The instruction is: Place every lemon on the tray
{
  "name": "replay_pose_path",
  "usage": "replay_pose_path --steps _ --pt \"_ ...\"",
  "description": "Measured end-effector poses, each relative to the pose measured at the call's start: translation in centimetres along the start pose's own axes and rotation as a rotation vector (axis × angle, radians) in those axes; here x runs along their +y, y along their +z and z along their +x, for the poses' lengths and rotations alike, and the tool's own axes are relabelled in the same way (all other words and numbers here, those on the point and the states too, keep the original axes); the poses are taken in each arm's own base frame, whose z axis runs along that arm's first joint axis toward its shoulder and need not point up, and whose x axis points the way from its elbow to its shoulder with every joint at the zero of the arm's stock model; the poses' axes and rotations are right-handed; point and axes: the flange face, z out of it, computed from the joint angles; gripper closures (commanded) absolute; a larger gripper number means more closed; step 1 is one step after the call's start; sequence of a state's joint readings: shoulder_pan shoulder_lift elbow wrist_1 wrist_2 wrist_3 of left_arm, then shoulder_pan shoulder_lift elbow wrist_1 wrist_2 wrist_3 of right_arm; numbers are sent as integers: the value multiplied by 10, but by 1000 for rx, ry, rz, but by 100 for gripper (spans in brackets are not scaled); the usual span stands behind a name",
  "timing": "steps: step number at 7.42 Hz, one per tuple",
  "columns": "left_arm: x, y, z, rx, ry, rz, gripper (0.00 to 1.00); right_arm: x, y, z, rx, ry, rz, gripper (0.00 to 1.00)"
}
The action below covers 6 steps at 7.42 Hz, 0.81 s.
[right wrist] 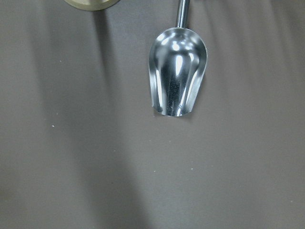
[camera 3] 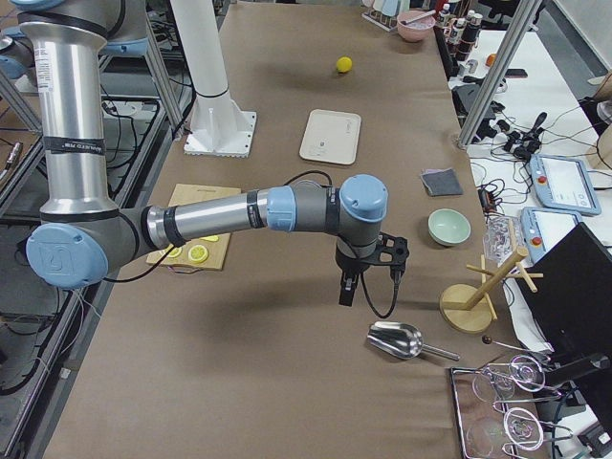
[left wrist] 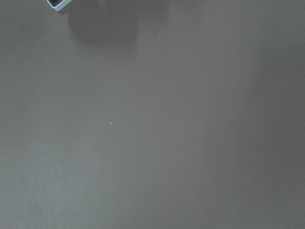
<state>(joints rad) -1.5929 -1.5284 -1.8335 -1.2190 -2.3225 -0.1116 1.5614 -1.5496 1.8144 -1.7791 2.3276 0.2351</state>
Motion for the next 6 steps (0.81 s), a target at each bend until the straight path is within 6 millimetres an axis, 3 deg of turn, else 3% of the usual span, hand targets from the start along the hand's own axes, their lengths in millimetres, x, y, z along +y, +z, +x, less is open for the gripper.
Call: replay_pose_path --steps 2,4,5,6 --pt "-12 19 88 18 -27 20 2 6 9 -51 -36 20 -26 1" --pt "-10 65 196 46 -45 -3 2 6 21 -120 -57 17 -58 1" --pt "-8 84 236 54 -62 -11 2 7 32 -159 -57 -8 -78 1" --pt "-7 94 261 60 -89 -9 2 11 46 -194 -45 -46 -98 1"
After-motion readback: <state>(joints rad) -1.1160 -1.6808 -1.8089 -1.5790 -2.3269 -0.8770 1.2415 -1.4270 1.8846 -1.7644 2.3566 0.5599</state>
